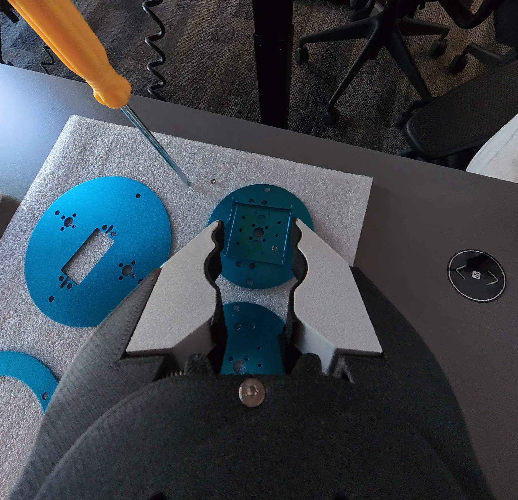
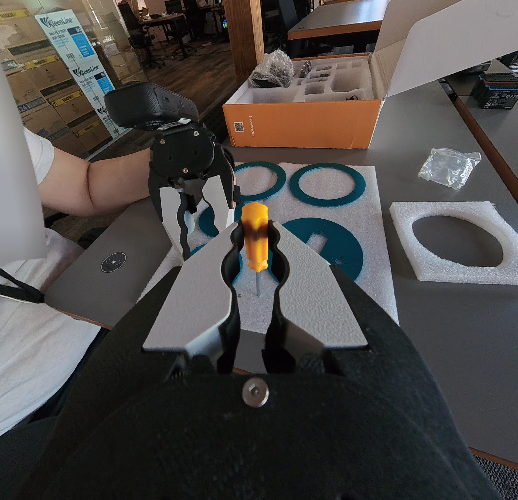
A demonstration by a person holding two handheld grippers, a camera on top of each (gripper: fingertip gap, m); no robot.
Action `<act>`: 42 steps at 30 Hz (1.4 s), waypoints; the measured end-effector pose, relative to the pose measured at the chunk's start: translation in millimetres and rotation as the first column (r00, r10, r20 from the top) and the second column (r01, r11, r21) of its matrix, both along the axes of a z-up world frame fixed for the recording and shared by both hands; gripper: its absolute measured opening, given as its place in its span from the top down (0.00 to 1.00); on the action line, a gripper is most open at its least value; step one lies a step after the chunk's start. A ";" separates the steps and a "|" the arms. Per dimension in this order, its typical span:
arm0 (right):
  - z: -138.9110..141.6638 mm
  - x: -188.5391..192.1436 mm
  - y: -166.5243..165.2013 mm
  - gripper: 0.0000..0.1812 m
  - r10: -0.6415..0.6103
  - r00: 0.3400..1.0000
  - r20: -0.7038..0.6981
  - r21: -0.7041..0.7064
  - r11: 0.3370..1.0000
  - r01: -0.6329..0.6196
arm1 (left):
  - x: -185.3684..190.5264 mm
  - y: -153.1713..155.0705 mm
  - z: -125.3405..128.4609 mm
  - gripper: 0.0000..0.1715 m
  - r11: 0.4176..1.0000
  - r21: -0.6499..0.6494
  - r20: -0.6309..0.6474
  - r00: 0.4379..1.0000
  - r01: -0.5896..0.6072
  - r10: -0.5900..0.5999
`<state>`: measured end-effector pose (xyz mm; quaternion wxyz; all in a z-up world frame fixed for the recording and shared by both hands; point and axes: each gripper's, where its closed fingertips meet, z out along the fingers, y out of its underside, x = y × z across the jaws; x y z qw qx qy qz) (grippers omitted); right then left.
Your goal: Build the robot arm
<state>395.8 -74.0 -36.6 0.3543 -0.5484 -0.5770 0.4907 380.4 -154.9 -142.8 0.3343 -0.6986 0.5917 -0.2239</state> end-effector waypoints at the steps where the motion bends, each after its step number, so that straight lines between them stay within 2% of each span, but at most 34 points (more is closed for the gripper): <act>1: 0.0 0.0 0.0 0.92 0.001 1.000 0.001 -0.001 1.000 -0.001 | 0.0 -0.3 0.2 0.73 1.000 0.000 0.001 1.000 0.002 -0.002; 8: -0.1 0.0 -0.7 0.92 0.006 1.000 0.003 0.001 1.000 -0.006 | -1.4 2.2 8.4 0.65 1.000 -0.005 0.043 0.999 -0.018 0.019; 12: -0.1 0.5 -1.1 0.92 0.006 1.000 0.004 0.003 1.000 -0.006 | -9.9 8.9 16.0 0.53 0.995 -0.015 0.049 0.993 -0.102 0.103; 14: -0.3 1.3 -1.5 0.92 0.007 1.000 0.005 0.005 1.000 -0.007 | -7.4 1.9 22.9 0.48 0.994 -0.025 0.083 0.991 -0.106 0.107; 16: -0.4 1.8 -1.2 0.92 0.008 1.000 0.006 0.012 1.000 -0.008 | -2.7 -7.5 21.7 0.47 0.997 -0.019 0.088 0.993 -0.077 0.079; 20: -0.6 1.9 -0.2 0.92 0.012 1.000 0.005 0.003 1.000 -0.012 | -4.7 -2.3 -1.0 0.46 0.996 -0.003 -0.033 0.996 -0.087 0.086; 24: -0.7 3.1 -1.1 0.92 0.013 1.000 0.013 0.012 1.000 -0.013 | -3.4 -1.6 -11.1 0.45 0.997 -0.063 -0.068 0.997 -0.052 0.048; 32: -0.8 3.4 -2.2 0.92 0.016 1.000 0.015 0.023 1.000 -0.016 | -2.1 -1.0 -11.3 0.53 0.995 -0.092 -0.054 0.998 -0.026 0.021; 42: -0.5 3.0 0.4 0.92 0.006 1.000 0.007 0.023 1.000 -0.006 | -2.6 0.1 -11.3 0.53 0.995 -0.096 -0.075 0.997 -0.037 0.030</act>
